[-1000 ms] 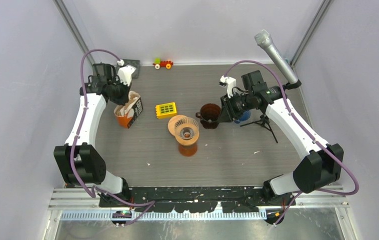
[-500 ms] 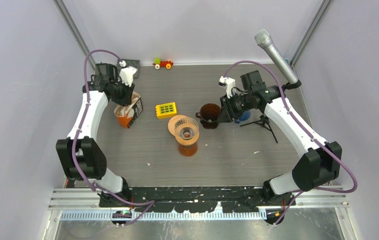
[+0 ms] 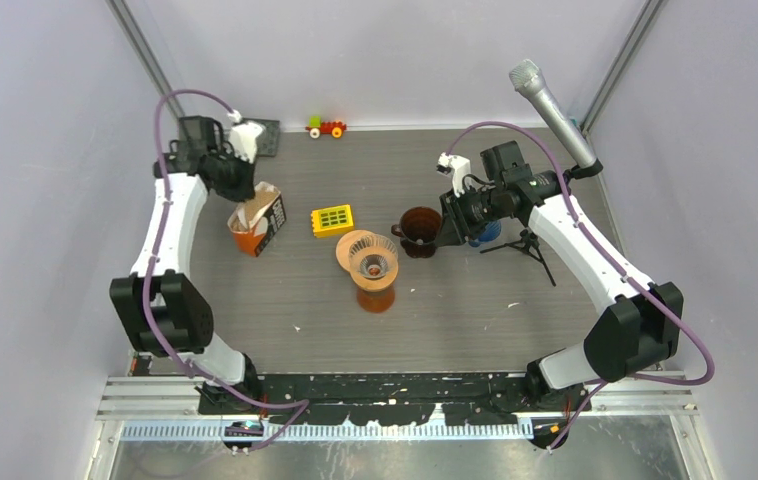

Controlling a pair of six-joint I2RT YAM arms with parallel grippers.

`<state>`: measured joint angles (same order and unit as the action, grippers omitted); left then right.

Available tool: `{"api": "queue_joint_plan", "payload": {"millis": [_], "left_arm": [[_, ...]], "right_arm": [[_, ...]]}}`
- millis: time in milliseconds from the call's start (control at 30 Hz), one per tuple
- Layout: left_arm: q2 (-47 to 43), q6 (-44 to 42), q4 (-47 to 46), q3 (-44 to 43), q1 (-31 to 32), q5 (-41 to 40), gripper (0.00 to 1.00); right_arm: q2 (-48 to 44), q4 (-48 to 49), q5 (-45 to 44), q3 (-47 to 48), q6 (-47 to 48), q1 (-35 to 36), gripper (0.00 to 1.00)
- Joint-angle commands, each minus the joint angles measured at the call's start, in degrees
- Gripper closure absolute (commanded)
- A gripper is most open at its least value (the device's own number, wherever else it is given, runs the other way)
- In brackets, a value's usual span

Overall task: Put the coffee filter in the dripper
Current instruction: Pick up the coffee filter from the coffee filter holder.

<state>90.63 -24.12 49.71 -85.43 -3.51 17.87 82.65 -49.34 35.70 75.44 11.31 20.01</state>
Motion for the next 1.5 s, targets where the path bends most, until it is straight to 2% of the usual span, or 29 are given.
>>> {"api": "queue_joint_plan", "payload": {"millis": [0,133,300,700,1300,1467], "left_arm": [[-8.48,2.1,0.12,-7.49,-4.16,4.84,1.0],[-7.66,0.56,2.55,-6.76,-4.18,4.21,1.0],[-6.53,0.43,0.66,-2.77,-4.18,4.76,1.0],[-6.6,0.48,0.64,-1.59,-4.18,5.77,1.0],[-6.01,1.25,-0.95,-8.88,-4.31,-2.63,1.0],[-5.93,1.37,-0.31,-9.74,-4.51,-1.7,1.0]], "right_arm": [[-0.08,0.17,0.51,2.52,0.88,-0.32,0.69],[0.04,-0.04,0.57,2.74,1.17,-0.38,0.69],[-0.21,0.02,0.81,2.58,1.0,-0.33,0.69],[0.4,0.03,0.51,2.68,1.08,-0.32,0.69],[0.27,-0.05,0.77,2.77,0.99,-0.32,0.69],[0.4,-0.05,0.68,2.7,1.08,-0.32,0.69]]}}
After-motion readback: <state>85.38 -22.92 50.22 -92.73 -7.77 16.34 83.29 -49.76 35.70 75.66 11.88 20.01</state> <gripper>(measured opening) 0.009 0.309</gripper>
